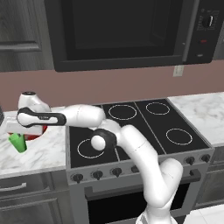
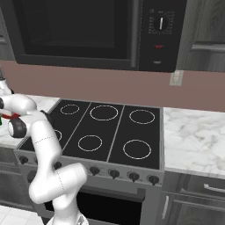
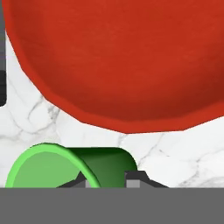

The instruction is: Pick the cup and bowl from the counter and place them on the counter next to the sink.

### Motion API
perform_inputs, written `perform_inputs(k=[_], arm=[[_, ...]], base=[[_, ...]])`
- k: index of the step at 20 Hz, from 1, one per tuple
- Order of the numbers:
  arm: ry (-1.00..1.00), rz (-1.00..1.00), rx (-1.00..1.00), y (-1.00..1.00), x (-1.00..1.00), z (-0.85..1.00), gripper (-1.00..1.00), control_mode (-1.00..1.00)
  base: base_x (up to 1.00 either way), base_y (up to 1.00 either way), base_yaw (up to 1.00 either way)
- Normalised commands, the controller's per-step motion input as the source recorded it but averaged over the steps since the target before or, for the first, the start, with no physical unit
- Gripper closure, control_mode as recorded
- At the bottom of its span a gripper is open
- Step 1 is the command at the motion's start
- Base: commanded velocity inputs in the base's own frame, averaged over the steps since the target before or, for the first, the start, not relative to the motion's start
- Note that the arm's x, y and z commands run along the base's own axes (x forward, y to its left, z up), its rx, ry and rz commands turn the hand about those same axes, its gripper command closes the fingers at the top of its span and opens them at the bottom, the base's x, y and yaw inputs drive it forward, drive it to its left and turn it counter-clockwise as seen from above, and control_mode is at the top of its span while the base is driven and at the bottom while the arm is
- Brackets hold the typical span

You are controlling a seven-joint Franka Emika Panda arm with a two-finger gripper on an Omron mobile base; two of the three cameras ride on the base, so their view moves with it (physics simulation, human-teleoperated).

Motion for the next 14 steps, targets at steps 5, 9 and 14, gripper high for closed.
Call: perform_inputs(k=[5,9,14], arm=[[-0.07,0.00,0.09,-0.51,-0.38,0.11,1.00,-1.00],[-0.13,0.00,0.09,-0.71,-0.70,0.02,1.00,-1.00],[-0.15,0.00,0.10,-0.85,-0.87,0.00,1.00,-1.00]], base=[[0.00,0.00,0.00],[0.00,0.00,0.00],[0.00,0.00,0.00]])
